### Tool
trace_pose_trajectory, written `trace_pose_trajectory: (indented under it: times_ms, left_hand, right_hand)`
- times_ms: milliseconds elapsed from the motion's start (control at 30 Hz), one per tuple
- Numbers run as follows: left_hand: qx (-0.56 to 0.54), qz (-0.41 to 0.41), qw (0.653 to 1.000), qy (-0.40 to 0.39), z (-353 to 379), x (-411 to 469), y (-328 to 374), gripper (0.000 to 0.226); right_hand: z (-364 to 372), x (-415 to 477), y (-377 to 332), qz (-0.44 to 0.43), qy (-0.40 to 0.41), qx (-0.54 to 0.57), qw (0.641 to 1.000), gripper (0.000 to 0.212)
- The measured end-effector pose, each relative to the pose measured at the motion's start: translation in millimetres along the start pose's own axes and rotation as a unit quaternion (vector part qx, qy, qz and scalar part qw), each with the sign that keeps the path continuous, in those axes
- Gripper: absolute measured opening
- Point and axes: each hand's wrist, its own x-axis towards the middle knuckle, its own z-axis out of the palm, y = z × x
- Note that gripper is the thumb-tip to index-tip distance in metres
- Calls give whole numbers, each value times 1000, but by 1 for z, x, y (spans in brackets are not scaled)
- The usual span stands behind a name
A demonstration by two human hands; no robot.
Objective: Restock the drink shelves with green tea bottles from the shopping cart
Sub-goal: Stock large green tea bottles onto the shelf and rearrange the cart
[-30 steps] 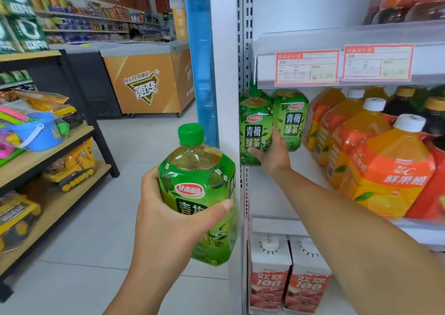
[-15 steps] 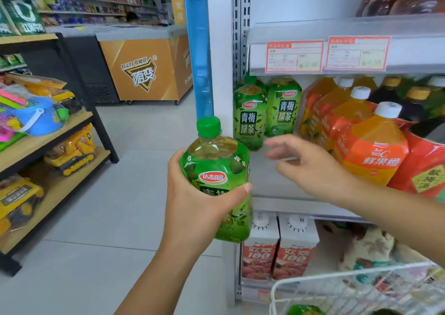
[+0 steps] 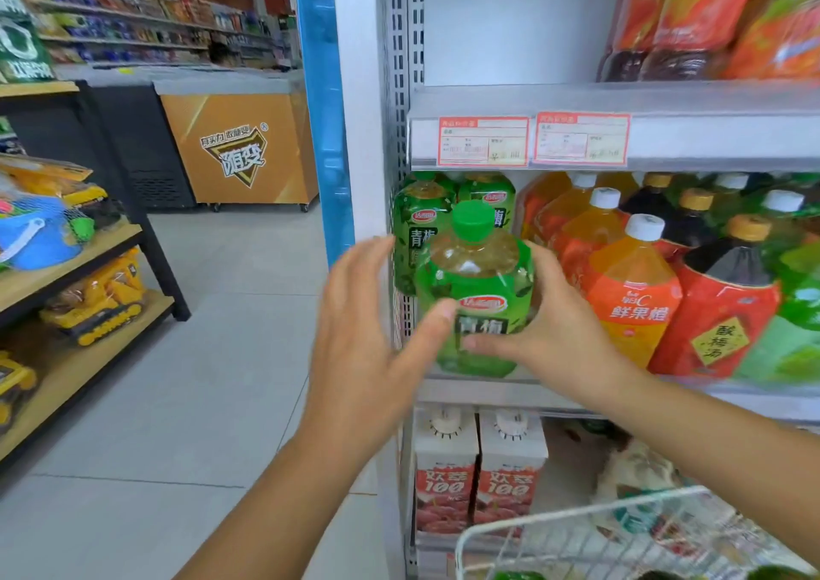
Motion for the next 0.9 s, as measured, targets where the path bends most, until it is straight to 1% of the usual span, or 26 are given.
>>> trace_pose_trajectory:
  times_ms: [33, 67, 100, 200, 267, 367, 467, 533, 633, 733, 900]
  left_hand:
    - [28, 23, 999, 39, -5, 5, -11, 64]
    - [42, 30, 996, 70, -6, 9, -22, 59]
    - [45, 22, 995, 81, -5, 14, -32, 58]
    - [27, -27, 998, 42, 7, 26, -48, 66]
    - [17, -23, 999, 17, 17, 31, -56, 70]
    - [6, -20, 1000, 3, 33, 33, -65, 73]
    - [-6, -25, 1000, 12, 45, 35, -74, 70]
    - [-16, -11, 999, 30, 49, 35, -79, 63]
    - [-27, 9, 999, 45, 53, 37, -82, 58]
    - [-28, 18, 998, 51, 55, 37, -84, 57]
    - [-31, 22, 998, 55, 58, 37, -87, 62]
  right_hand:
    - [-2, 10, 6, 3, 14, -10, 1000, 97]
    - [-3, 19, 13, 9, 26, -19, 999, 99]
    - [-3, 28, 20, 19, 34, -28, 999, 100]
    - [0, 47, 41, 67, 53, -28, 996, 100]
    - [5, 56, 54, 87, 70, -1, 994, 100]
    - [10, 74, 72, 106, 85, 52, 989, 100]
    - [16, 91, 87, 122, 102, 69, 985, 93]
    - [20, 99, 97, 119, 126, 74, 982, 94]
    - [29, 108, 105, 116, 146, 23, 982, 101]
    - [34, 114, 109, 134, 148, -9, 980, 102]
    - [34, 123, 117, 118, 140, 5, 983, 97]
